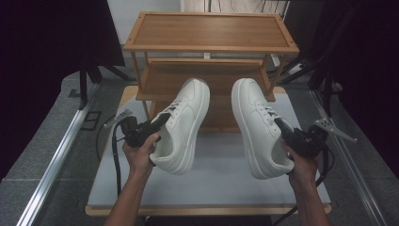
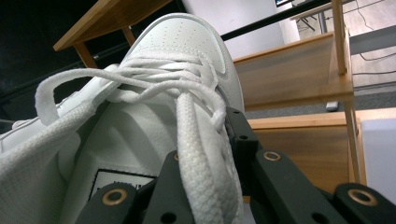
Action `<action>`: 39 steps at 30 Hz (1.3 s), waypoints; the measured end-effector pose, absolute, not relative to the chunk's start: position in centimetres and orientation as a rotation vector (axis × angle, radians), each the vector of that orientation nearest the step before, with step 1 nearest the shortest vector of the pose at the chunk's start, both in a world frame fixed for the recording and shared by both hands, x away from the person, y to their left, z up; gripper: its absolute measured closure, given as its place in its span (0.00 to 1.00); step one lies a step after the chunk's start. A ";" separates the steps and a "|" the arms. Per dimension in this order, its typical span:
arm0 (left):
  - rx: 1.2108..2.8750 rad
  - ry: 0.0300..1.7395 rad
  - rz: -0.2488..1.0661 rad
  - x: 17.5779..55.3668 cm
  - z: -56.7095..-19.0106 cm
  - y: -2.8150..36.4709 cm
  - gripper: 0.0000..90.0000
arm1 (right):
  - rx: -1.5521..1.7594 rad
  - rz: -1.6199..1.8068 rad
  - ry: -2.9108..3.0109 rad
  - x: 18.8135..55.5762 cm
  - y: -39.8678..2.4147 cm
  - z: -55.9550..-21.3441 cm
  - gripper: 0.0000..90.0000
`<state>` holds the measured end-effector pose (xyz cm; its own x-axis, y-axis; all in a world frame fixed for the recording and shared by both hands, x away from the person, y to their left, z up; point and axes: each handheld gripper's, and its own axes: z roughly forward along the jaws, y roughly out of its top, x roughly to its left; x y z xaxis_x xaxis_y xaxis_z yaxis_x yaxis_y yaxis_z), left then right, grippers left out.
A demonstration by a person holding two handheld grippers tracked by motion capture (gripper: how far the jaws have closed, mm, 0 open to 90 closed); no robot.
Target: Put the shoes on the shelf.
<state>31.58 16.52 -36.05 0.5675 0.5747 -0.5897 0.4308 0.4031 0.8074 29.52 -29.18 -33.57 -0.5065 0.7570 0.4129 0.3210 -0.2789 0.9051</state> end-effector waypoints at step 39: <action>1.196 1.038 0.110 35.7 -33.5 15.3 0.90 | 1.417 1.768 1.595 34.8 -27.3 -31.3 0.92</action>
